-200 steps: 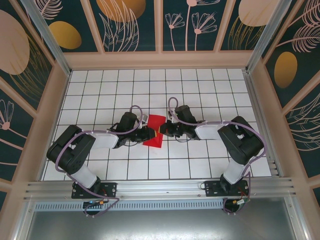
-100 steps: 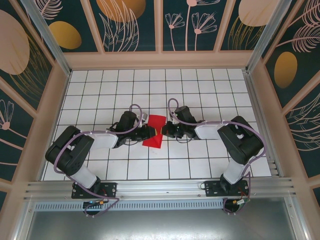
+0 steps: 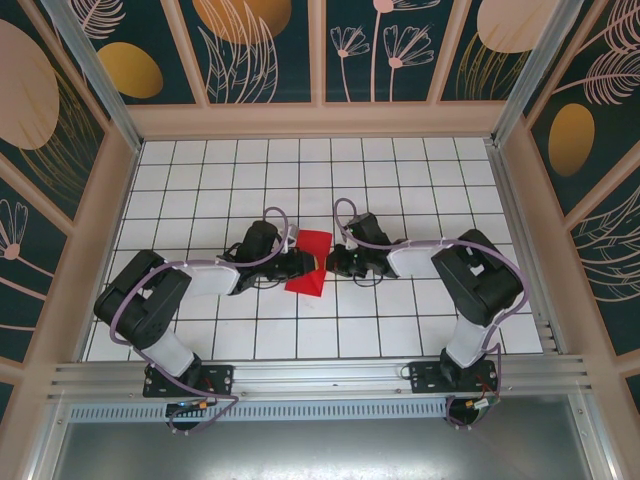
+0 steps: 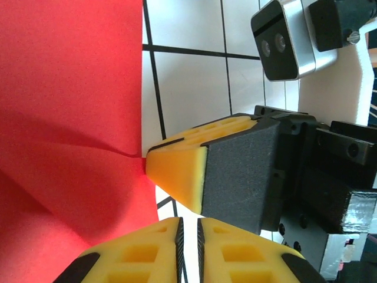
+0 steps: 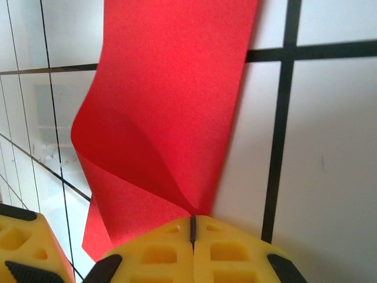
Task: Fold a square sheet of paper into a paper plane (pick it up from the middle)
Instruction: Fold the triangle a second time at the center of the table.
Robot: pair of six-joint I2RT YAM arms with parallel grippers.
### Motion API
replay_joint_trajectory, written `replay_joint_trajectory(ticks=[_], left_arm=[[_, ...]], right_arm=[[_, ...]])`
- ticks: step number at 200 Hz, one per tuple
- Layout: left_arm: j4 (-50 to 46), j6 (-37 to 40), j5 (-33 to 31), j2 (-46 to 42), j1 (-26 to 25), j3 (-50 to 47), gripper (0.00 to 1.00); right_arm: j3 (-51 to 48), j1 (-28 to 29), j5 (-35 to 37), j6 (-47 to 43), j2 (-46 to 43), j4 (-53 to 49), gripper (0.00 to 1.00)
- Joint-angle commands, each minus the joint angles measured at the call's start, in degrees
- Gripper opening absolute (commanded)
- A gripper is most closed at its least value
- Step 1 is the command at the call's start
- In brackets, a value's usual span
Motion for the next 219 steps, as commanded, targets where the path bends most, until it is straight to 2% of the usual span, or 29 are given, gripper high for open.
replay_joint_trajectory(ticks=[1,219], left_arm=[[-0.7,-0.3,-1.3,0.0,-0.4,1.5,0.18],[-1.4,-0.2,-1.8,4.5,-0.8,2.3,0.15]], right_arm=[[2.8,-0.3,1.2,-2.3,1.4,-1.7,0.03],[3.7,0.3,0.5,-2.9,2.7,-3.1,0.03]])
